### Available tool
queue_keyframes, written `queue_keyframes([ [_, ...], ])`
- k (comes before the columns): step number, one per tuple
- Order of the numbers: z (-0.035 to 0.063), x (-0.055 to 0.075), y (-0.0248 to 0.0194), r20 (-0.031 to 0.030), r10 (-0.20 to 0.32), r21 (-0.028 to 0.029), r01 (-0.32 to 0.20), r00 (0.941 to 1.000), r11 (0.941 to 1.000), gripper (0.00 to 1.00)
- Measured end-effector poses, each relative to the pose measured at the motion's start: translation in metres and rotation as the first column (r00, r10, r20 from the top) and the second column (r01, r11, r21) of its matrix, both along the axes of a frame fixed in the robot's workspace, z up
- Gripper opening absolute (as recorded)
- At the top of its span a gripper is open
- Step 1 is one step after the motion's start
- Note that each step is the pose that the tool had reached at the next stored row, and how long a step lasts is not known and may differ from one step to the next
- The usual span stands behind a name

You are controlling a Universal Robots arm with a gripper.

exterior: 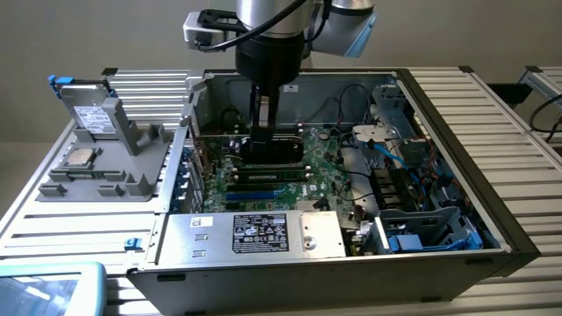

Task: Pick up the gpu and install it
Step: 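Insert the gpu into the slot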

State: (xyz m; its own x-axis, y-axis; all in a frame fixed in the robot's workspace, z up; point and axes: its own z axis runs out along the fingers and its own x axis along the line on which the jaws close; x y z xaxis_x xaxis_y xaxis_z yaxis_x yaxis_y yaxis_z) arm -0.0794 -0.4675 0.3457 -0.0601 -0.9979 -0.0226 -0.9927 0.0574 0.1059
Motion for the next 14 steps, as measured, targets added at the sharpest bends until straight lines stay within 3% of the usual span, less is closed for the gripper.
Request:
queue_keyframes([
  [9,-0.0116,0.001,0.0005,-0.0035,0.005,-0.0002,-0.005,1.0,1.0,0.28],
  [12,-0.0137,0.001,0.0013,-0.0133,0.005,-0.0038,-0.006,0.9999,1.0,0.28],
  [14,-0.0143,0.001,0.0013,-0.0152,0.005,-0.0048,-0.005,0.9999,1.0,0.28],
])
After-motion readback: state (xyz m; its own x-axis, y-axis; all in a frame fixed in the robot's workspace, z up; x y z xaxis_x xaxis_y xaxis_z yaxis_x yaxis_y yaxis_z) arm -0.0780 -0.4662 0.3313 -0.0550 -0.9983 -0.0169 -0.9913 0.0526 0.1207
